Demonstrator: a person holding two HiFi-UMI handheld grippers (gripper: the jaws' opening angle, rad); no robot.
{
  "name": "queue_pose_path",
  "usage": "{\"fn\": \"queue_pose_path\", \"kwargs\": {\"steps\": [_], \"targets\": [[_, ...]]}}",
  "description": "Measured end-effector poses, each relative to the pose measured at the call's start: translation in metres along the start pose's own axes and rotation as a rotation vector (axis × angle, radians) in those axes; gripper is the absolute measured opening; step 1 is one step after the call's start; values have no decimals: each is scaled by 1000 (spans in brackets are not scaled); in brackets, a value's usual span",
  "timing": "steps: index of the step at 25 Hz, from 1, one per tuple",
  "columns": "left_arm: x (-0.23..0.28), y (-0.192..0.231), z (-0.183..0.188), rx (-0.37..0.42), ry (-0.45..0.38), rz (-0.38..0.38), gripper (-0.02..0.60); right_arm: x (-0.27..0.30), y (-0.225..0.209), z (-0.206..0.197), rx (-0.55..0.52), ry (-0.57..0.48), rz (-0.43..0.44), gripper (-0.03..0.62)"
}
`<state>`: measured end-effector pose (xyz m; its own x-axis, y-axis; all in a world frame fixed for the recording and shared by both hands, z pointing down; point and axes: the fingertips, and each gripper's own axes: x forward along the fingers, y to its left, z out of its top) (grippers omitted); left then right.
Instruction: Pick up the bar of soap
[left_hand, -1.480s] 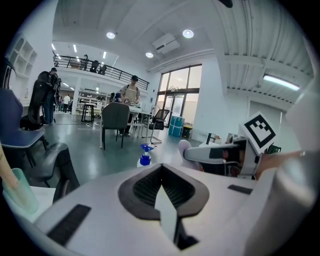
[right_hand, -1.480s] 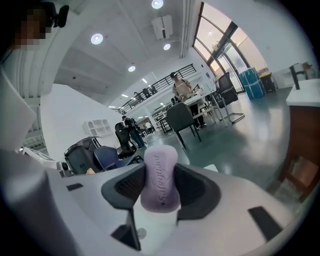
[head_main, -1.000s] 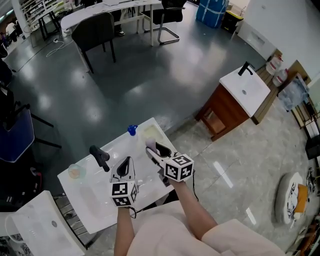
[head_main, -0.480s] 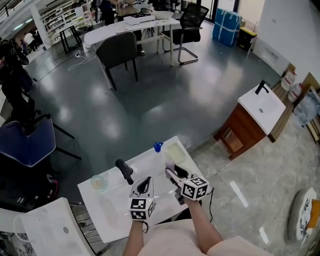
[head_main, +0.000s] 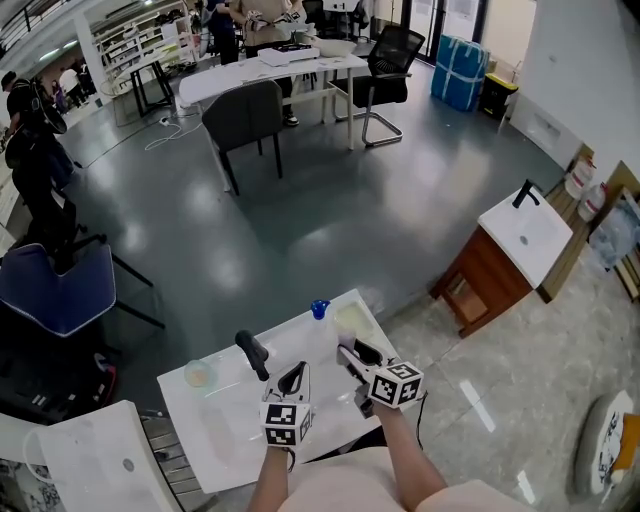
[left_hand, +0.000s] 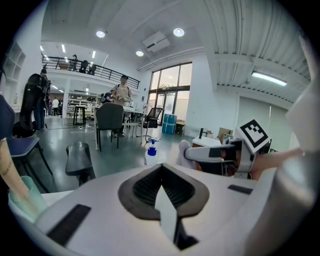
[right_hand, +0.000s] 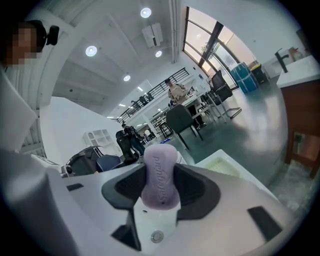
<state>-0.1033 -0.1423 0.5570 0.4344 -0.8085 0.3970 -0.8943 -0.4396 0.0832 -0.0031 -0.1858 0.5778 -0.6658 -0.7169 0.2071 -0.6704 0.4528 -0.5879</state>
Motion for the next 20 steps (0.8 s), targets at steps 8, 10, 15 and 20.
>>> {"fn": "queue_pose_path", "kwargs": {"steps": [8, 10, 15, 20], "targets": [[3, 2, -6, -18, 18, -1, 6, -1, 0, -2, 31, -10, 4, 184], [4, -1, -7, -13, 20, -7, 6, -3, -1, -5, 36, -6, 2, 184], [9, -6, -8, -7, 27, -33, 6, -7, -7, -4, 48, -19, -13, 184], [8, -8, -15, -3, 45, -42, 6, -6, -12, -10, 74, -15, -24, 184]]}}
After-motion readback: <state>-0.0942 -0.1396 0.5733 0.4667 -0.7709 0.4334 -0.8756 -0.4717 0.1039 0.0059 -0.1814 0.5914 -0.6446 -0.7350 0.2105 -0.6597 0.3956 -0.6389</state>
